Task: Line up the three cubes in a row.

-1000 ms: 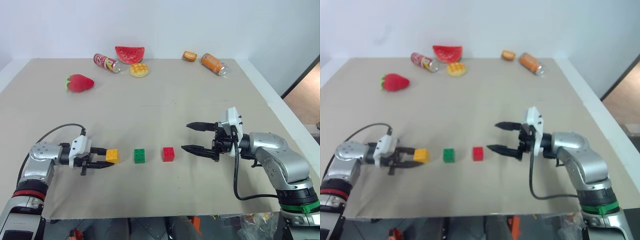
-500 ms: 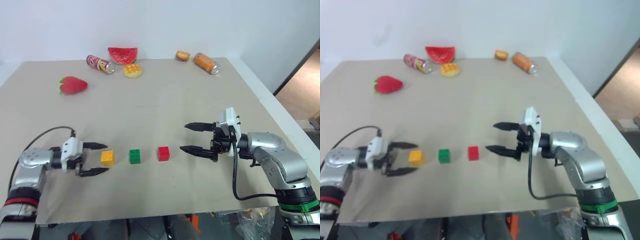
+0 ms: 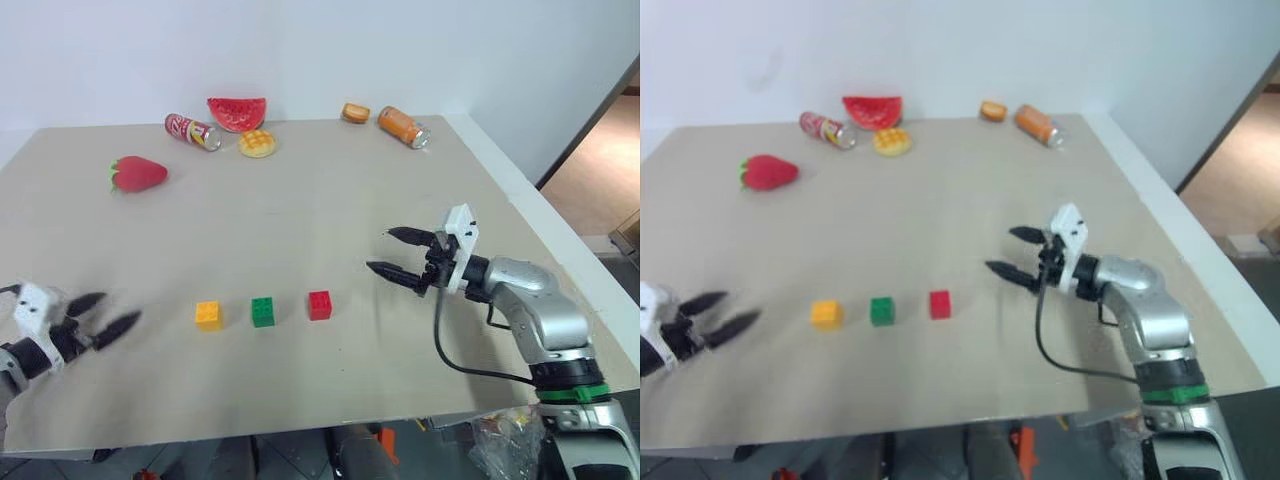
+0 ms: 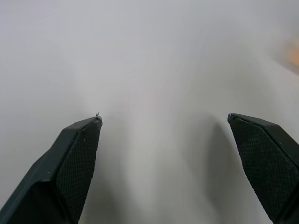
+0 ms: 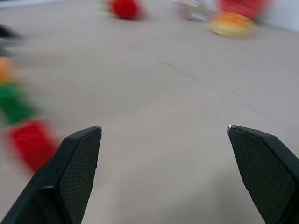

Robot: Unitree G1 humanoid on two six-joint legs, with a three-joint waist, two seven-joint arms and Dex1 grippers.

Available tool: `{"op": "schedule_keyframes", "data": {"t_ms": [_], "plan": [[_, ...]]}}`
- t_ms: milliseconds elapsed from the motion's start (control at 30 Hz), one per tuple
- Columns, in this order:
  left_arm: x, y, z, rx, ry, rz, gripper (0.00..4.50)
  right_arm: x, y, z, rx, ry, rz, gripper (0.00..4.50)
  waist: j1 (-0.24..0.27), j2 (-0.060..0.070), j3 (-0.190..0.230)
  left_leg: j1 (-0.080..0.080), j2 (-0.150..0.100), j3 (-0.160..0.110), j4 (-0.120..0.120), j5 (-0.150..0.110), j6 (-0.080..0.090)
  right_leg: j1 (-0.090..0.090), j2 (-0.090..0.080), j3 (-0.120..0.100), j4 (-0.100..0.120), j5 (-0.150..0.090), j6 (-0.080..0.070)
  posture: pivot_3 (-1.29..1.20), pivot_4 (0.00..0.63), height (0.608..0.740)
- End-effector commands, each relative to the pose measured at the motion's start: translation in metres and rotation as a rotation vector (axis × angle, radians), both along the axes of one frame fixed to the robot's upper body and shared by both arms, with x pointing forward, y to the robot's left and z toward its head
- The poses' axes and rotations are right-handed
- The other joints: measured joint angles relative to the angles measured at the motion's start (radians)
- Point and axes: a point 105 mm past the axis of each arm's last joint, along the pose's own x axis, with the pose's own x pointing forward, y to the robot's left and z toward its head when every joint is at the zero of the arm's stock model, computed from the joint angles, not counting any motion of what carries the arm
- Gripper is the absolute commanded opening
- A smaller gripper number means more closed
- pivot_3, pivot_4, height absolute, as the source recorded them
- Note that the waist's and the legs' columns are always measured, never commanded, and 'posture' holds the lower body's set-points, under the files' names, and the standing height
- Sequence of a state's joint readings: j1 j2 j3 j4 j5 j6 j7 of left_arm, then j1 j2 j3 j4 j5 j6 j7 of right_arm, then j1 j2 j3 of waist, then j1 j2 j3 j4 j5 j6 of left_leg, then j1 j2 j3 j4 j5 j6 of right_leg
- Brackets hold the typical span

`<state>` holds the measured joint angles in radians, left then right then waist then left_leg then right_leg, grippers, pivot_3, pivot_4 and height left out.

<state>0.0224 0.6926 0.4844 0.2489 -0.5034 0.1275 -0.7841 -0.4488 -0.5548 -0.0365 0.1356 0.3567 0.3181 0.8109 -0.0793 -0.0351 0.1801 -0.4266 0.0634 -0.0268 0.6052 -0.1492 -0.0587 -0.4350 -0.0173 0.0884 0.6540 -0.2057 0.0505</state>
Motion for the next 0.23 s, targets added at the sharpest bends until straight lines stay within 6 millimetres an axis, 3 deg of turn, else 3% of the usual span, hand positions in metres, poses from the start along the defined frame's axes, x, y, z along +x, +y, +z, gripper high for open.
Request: {"op": "schedule_keyframes", "data": {"t_ms": [33,133,233], "plan": [[0.001,0.027,0.027,-0.080,-0.107,0.301,4.48,0.013,-0.033,-0.008,0.052,-0.067,-0.270,4.50,0.002,-0.001,-0.001,0.000,0.000,0.000,0.000,0.000,0.000,0.000,0.000,0.001,0.000,0.001,0.001,0.00,0.150,0.740],[-0.009,0.034,0.028,-0.153,-0.139,0.436,4.48,0.014,-0.037,-0.012,0.111,-0.112,-0.410,4.50,0.004,-0.002,-0.001,-0.002,0.000,0.000,-0.002,0.000,0.000,-0.001,0.000,0.000,-0.001,0.000,0.002,0.00,0.150,0.740],[-0.017,0.031,0.026,-0.163,-0.179,0.510,4.48,0.015,-0.026,-0.019,0.054,-0.163,-0.482,4.50,0.001,-0.001,-0.001,-0.001,0.000,0.001,-0.004,0.000,-0.001,-0.002,0.002,0.003,-0.001,-0.001,0.003,0.00,0.150,0.740]]}}
